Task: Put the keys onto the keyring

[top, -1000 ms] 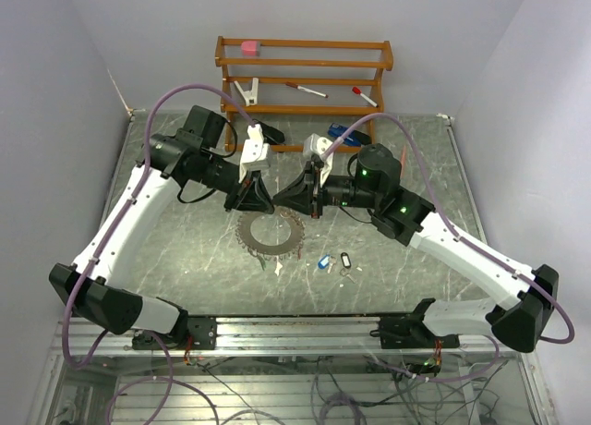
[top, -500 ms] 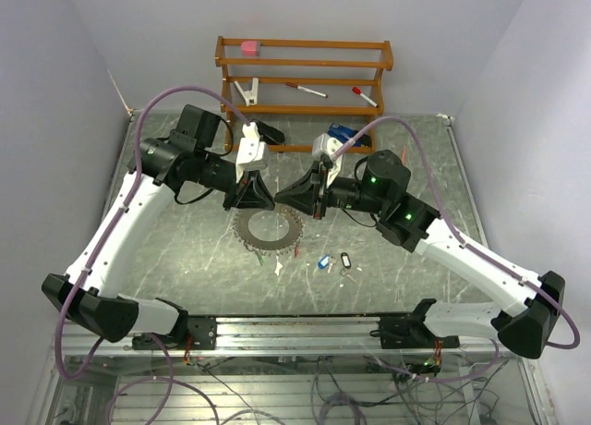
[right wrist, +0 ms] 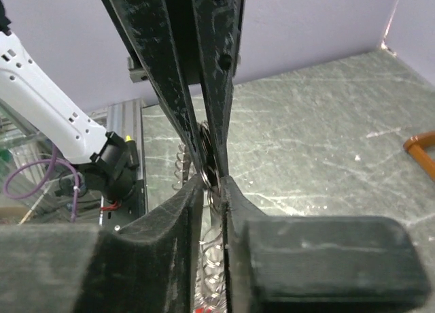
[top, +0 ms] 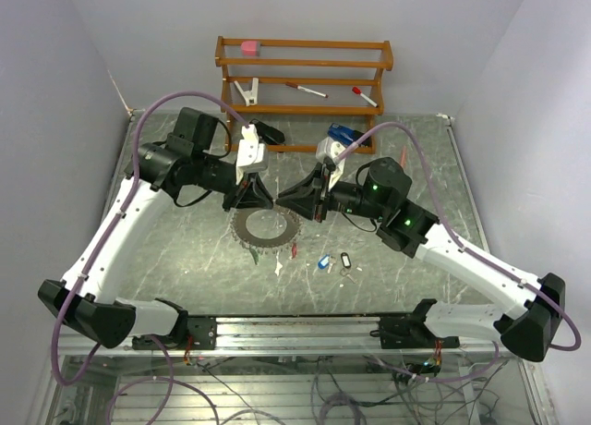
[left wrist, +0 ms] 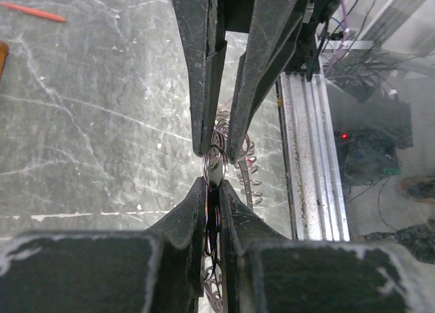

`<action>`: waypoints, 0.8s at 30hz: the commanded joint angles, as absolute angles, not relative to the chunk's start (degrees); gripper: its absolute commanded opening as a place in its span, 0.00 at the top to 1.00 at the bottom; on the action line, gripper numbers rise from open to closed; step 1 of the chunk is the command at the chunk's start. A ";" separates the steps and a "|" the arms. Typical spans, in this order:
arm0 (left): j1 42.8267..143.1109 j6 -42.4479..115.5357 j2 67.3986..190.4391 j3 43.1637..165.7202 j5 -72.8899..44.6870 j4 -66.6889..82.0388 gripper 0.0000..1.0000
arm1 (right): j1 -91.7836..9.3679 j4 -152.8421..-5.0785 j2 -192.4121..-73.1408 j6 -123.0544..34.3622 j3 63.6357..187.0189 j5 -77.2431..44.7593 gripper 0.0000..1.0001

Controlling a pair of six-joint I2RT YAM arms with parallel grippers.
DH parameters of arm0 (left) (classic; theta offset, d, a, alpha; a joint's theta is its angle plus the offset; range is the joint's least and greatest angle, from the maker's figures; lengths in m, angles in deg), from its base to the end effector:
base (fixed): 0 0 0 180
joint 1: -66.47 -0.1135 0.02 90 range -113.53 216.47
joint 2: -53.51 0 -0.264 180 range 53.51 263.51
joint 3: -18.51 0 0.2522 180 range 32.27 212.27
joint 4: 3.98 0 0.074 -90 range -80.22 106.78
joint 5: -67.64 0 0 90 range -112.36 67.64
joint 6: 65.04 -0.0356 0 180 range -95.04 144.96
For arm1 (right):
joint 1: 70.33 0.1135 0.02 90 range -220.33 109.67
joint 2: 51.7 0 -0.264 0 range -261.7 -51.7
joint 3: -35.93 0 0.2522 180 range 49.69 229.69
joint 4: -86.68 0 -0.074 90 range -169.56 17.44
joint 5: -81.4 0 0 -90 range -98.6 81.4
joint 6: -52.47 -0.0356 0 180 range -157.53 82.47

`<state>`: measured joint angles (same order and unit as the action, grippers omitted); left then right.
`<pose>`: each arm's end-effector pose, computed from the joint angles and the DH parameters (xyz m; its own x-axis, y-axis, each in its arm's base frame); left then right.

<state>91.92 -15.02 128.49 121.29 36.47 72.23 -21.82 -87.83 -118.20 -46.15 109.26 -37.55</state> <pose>0.2000 -0.1289 0.4170 -0.0451 0.3897 -0.9198 0.9973 -0.0354 -0.0639 0.1661 0.2139 0.3881 -0.1310 0.0499 -0.9901 -0.9674 0.2121 0.1386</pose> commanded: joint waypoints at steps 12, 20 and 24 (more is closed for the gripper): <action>92.02 -12.26 122.66 113.91 15.44 59.16 0.93 | -22.58 -80.51 -112.65 -45.71 107.38 -27.23 0.51; 94.51 -22.32 122.41 113.13 13.86 64.94 0.93 | -22.99 -79.89 -112.00 -46.81 105.46 -23.86 0.51; 95.78 -30.34 122.76 114.39 14.88 70.76 0.93 | -23.01 -79.70 -112.95 -47.50 104.73 -25.58 0.51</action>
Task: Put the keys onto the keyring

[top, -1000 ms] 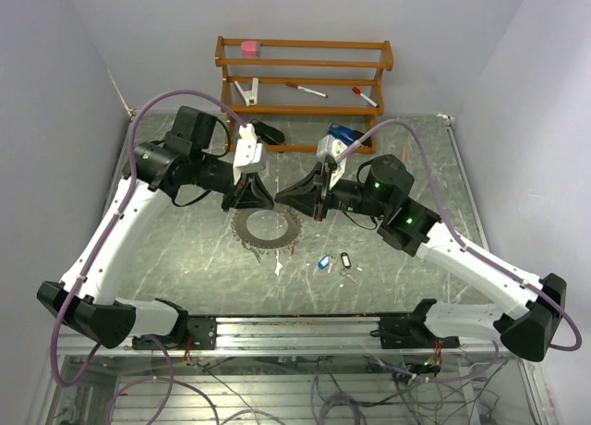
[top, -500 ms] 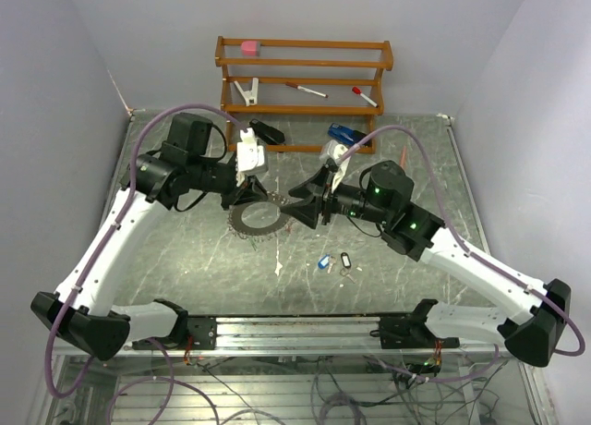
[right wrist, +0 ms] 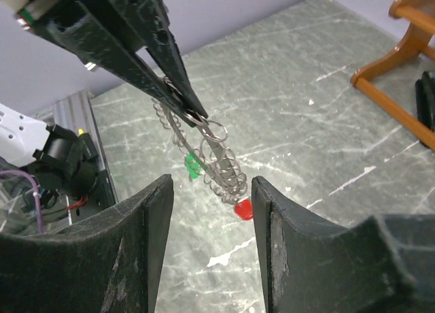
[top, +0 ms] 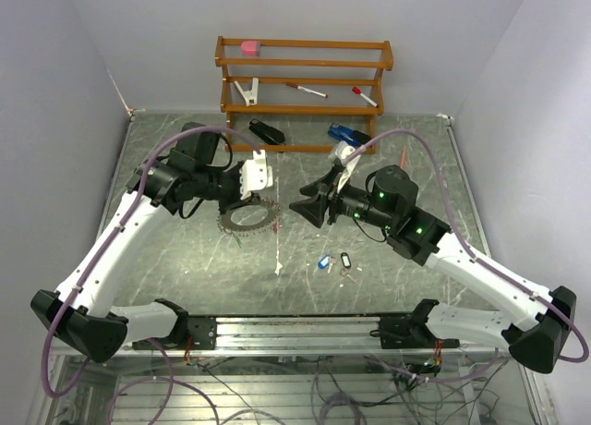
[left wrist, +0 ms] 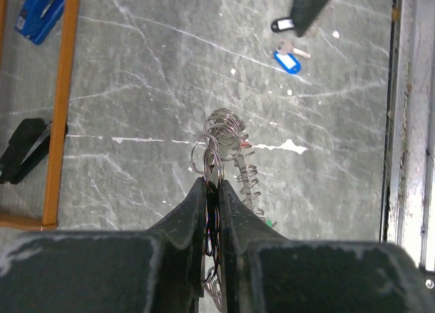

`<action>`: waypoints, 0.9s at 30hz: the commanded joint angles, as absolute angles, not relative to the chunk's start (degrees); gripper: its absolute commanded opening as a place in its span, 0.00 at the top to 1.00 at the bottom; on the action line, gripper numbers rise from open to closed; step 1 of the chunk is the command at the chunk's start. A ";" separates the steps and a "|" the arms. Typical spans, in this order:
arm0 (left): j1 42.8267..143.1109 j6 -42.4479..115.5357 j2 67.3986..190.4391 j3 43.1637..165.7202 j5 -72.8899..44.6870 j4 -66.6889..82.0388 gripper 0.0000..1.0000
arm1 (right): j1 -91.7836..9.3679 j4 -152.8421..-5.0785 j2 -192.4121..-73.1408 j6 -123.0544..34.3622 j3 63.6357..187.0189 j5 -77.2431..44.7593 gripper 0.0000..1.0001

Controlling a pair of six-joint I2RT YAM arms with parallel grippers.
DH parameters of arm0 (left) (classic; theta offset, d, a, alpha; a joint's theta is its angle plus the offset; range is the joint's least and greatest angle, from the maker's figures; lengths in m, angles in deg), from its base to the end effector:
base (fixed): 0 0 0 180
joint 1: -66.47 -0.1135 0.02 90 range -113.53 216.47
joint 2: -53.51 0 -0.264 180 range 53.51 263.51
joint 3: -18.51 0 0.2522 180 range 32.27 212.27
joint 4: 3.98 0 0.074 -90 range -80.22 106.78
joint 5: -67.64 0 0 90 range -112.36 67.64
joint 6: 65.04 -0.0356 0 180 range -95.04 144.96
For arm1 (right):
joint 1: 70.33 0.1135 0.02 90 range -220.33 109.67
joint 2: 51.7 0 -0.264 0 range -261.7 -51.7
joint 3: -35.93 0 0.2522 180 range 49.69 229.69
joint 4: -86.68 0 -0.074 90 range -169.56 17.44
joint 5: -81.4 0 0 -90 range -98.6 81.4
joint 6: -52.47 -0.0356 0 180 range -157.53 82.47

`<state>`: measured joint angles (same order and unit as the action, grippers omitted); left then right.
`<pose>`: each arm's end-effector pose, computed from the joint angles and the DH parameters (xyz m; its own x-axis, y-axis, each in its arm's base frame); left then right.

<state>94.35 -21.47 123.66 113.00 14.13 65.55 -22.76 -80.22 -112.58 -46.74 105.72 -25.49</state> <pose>0.1956 -0.1274 0.3930 0.1086 0.6015 -0.7914 0.9688 0.1144 0.2198 0.1600 0.1904 0.3753 -0.1930 0.0159 -0.9811 -0.8822 0.4348 0.1806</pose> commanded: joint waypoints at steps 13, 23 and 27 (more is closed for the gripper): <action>99.24 -33.47 119.10 109.87 -1.79 63.29 0.93 | -23.01 -78.94 -112.42 -49.23 101.64 -22.51 0.51; 100.97 -33.07 113.78 105.25 -7.33 53.05 0.93 | -24.96 -79.07 -115.39 -48.74 101.34 -21.38 0.51; 102.04 -33.79 110.08 101.28 -8.65 48.78 0.93 | -27.57 -79.83 -114.00 -49.70 98.81 -20.83 0.51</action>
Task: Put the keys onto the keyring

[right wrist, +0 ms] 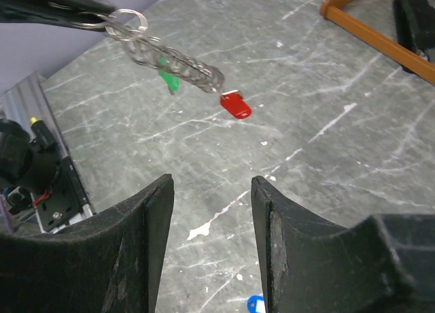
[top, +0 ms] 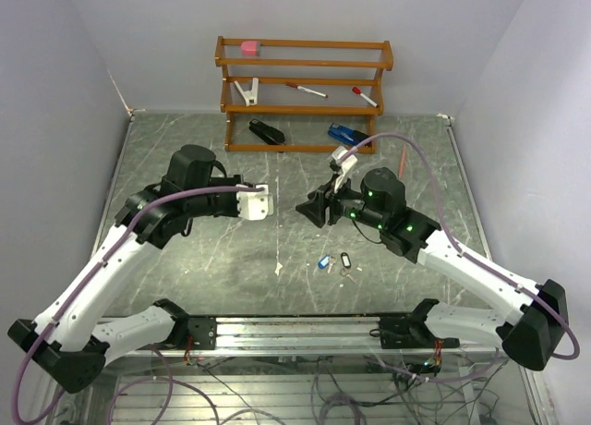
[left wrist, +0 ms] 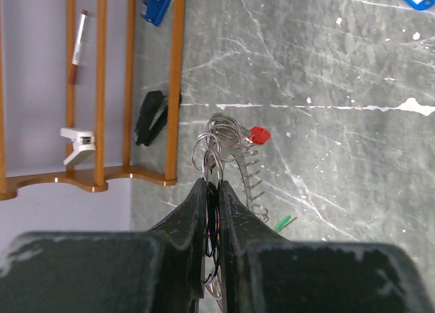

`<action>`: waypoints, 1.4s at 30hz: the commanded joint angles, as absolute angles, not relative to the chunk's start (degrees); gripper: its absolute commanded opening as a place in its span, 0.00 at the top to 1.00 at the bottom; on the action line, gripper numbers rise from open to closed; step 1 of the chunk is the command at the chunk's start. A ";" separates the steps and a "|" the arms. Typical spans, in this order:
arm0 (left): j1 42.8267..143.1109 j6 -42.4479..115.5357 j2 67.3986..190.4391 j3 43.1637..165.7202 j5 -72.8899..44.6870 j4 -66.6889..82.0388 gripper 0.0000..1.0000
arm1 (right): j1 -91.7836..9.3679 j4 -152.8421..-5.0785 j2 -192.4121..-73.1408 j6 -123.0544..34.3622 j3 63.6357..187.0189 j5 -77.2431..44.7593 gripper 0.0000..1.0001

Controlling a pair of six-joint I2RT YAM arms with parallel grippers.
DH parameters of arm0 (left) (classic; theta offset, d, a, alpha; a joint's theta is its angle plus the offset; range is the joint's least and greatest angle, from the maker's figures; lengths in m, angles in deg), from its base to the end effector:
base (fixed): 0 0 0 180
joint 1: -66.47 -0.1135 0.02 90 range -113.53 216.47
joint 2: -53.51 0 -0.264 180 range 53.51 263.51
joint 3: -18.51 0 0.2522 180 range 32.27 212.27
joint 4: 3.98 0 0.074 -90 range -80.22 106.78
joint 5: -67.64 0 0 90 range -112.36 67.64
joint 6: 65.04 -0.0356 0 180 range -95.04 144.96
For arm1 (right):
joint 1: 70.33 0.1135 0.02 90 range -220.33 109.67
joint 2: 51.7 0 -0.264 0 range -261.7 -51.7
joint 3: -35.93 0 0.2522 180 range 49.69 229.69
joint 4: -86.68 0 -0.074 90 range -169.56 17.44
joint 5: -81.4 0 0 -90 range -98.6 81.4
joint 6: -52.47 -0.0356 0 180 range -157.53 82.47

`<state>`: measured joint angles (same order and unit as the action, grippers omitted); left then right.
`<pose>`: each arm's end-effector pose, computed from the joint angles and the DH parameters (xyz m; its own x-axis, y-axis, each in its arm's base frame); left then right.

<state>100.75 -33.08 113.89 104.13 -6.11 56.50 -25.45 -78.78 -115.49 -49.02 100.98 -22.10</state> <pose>0.1646 -0.1243 0.3881 0.3666 0.7358 -0.5693 0.7907 0.0760 0.6075 0.1793 0.1902 0.3310 -0.3283 -0.0535 -0.9431 -0.7977 0.5504 0.2464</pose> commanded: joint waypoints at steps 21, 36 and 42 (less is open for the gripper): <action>109.46 -39.45 105.24 91.93 -18.29 35.53 0.93 | -36.57 -82.13 -116.56 -49.57 96.67 -28.88 0.51; 111.73 -39.52 105.49 91.60 -20.94 34.53 0.93 | -37.75 -78.63 -115.42 -50.18 97.57 -27.44 0.51; 111.66 -34.55 107.38 94.50 -19.63 39.25 0.93 | -39.28 -54.11 -118.26 -55.76 107.39 -12.35 0.57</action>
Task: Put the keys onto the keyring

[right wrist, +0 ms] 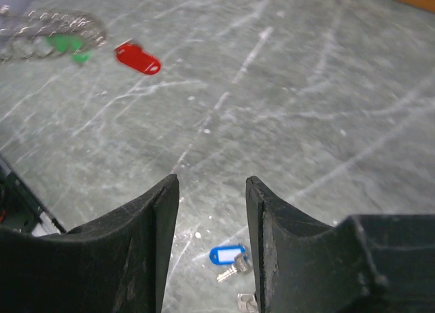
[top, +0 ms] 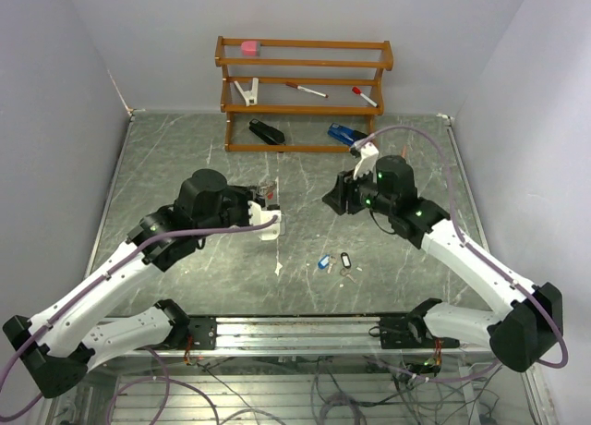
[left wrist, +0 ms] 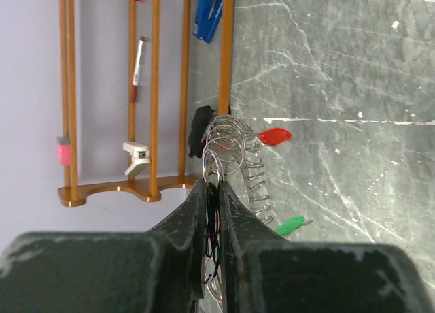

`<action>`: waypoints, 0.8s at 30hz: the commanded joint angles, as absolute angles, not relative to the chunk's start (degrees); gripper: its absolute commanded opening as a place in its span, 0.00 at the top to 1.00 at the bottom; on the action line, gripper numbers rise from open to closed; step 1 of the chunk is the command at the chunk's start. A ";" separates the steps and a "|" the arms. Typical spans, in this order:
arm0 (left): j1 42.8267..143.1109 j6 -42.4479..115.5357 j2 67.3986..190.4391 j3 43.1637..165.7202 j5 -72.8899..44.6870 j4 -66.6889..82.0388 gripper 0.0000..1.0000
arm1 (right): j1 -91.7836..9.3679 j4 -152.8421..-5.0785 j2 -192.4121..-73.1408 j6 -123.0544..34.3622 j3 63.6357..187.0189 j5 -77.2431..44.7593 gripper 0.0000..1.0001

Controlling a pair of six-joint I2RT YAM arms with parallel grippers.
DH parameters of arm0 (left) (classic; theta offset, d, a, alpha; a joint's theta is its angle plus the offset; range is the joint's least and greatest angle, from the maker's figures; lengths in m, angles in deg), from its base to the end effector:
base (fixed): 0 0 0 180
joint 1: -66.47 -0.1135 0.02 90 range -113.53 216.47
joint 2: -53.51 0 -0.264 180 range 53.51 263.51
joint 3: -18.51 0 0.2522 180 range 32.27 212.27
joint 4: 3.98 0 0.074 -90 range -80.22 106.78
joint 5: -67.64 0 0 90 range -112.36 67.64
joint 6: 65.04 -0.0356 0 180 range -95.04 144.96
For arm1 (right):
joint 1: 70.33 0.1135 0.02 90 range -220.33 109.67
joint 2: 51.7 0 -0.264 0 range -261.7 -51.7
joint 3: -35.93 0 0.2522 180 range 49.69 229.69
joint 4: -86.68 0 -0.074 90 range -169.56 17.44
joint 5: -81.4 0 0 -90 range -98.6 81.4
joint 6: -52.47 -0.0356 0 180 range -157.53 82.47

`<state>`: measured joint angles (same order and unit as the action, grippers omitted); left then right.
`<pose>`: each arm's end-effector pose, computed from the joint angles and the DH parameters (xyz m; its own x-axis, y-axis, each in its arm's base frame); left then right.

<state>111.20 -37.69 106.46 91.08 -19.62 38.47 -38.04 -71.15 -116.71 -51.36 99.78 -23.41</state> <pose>0.1405 -0.1416 0.3664 0.5255 0.7282 -0.4399 0.5822 0.0692 0.8101 0.2151 0.1467 0.3047 -0.4960 -0.0400 -0.8674 -0.6141 0.7224 0.3178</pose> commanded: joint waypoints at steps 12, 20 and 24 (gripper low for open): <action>111.61 -32.70 107.19 92.37 -17.49 37.04 0.93 | -38.95 -45.22 -122.44 -70.55 100.11 -17.72 0.62; 111.64 -32.61 106.86 92.22 -16.96 36.82 0.93 | -38.34 -54.02 -127.36 -60.97 96.84 -20.21 0.61; 111.63 -32.52 107.11 92.31 -16.65 37.29 0.93 | -38.33 -56.39 -130.79 -57.82 97.15 -22.39 0.65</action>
<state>111.22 -32.99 107.79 91.89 -18.02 40.02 -38.46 -52.07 -128.23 -62.55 97.20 -19.67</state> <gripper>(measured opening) 0.157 0.380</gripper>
